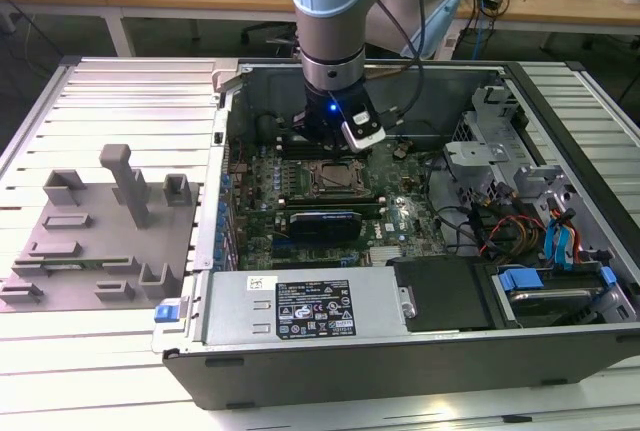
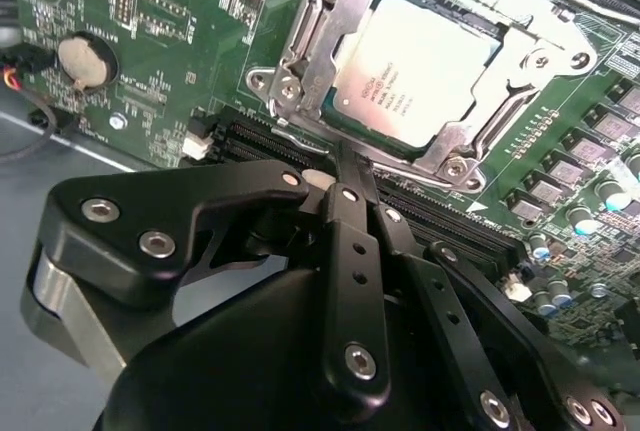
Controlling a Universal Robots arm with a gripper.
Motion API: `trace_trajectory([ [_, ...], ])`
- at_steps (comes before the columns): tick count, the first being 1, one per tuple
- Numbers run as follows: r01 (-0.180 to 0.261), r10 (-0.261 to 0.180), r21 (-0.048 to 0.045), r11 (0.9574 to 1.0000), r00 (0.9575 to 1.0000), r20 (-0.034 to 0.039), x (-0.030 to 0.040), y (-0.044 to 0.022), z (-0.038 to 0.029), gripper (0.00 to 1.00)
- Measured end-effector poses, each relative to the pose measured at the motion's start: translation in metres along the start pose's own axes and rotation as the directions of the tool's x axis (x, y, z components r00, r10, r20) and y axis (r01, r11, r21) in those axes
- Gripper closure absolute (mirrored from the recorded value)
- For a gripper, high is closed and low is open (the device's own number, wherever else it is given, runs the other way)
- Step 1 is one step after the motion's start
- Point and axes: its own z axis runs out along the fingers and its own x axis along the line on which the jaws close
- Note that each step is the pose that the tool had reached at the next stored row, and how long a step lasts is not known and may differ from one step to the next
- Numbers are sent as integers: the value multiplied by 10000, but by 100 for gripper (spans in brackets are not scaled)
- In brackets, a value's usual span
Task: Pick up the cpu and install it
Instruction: 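Install the first cpu locking lever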
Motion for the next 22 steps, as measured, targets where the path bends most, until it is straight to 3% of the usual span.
trace_trajectory([
  [3,-304,303,74,9995,9995,62,0,-1,4,89],
  [7,-364,363,84,9993,9993,75,0,-1,4,89],
  [9,-367,366,84,9993,9993,75,-2,3,-13,89],
  [11,-383,382,113,9992,9992,85,-9,17,-71,89],
  [16,-437,435,205,9988,9990,108,0,85,-62,89],
  [22,-685,680,308,9972,9975,170,1,90,-58,89],
])
